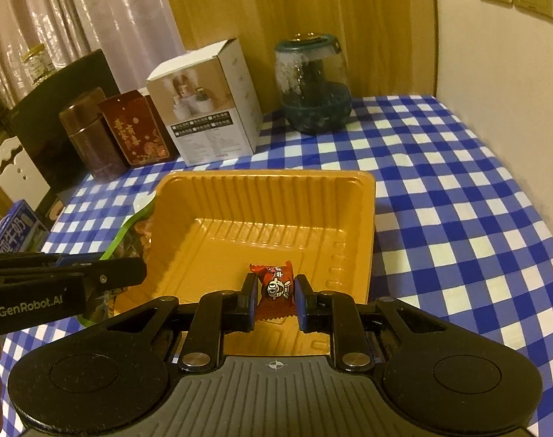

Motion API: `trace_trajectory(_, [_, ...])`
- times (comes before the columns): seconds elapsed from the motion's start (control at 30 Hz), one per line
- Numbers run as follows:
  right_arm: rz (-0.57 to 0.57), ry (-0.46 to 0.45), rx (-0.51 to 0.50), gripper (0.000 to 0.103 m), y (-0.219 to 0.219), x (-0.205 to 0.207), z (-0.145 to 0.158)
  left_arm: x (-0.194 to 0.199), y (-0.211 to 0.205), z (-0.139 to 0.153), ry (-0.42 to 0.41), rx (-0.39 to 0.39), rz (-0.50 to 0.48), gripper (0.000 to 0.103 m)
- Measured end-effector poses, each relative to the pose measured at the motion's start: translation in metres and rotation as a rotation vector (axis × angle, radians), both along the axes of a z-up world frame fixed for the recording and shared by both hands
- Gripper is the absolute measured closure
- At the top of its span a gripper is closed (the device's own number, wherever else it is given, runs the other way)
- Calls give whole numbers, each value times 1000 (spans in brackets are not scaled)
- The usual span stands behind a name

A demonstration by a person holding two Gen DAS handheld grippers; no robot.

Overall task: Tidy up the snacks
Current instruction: 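Open both grippers to drop the white snack and red candy into the tray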

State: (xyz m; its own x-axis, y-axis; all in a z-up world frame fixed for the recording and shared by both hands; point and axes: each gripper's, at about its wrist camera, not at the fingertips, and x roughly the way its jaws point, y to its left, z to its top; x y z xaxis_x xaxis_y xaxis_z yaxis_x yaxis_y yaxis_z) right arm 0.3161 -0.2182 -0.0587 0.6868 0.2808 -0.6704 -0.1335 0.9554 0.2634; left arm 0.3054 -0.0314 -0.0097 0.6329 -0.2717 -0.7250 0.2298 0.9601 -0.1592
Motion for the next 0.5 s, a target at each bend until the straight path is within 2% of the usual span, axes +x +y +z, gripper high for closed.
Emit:
trace_trajectory(0.3, [-11, 17, 4, 82, -5, 6, -9, 16, -10, -10, 7, 21, -12, 78])
trace_trajectory(0.4, [-13, 23, 11, 82, -6, 8, -12, 21, -9, -10, 1, -3, 5, 69])
trace_trajectory(0.5, [-11, 22, 12, 82, -6, 9, -12, 21, -9, -6, -21, 0, 3, 68])
